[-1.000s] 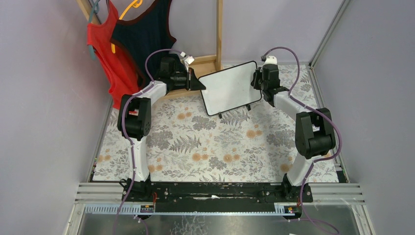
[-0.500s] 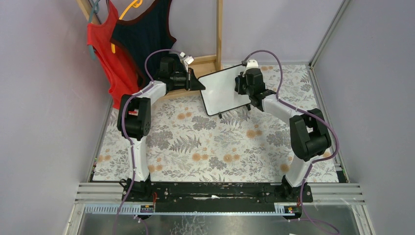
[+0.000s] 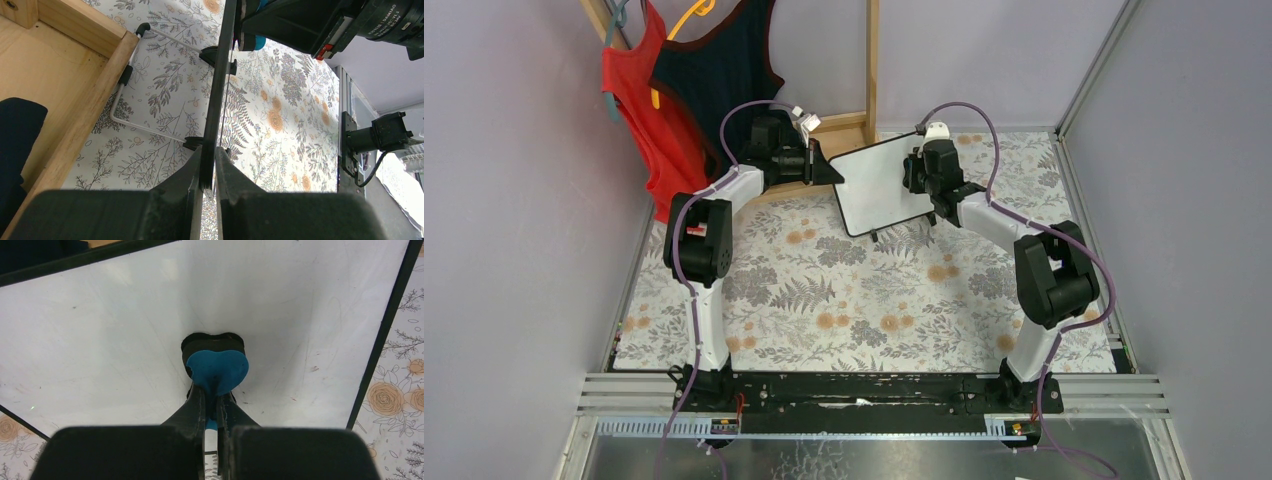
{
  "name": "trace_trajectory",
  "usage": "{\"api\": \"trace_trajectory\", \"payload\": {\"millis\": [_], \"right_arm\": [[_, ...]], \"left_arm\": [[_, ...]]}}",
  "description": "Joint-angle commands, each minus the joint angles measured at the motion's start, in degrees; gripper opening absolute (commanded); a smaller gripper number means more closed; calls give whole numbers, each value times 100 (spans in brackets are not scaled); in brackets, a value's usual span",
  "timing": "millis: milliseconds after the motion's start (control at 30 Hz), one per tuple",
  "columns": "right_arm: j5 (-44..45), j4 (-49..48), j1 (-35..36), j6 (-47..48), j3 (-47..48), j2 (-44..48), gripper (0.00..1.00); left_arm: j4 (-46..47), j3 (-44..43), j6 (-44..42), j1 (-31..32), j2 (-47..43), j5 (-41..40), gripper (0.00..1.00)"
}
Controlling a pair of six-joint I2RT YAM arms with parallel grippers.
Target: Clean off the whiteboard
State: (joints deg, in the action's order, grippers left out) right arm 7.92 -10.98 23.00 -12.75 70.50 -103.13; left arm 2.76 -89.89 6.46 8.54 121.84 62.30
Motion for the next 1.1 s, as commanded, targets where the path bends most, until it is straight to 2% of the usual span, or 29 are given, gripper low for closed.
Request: {"api": "trace_trajectory", "payload": {"millis": [0,267,767,967,1067], "right_arm": [[403,77,-113,140,256,-13,0],[475,91,-511,51,78,244,0],[586,187,-708,128,-108,557,0],[801,732,-709,-4,-247,1163,0],[883,1324,-710,-74,-206,1425,0]], "left_arm": [[-470,125,-267,-10,-22,-354,0],[-568,41,-289,-10,-16,-403,0],[-670,-45,-303,-10,-20,-455,0],[-692,-39,-292,-9,-2,-482,1],[-698,-21,-318,-8,-12,-503,1]]}}
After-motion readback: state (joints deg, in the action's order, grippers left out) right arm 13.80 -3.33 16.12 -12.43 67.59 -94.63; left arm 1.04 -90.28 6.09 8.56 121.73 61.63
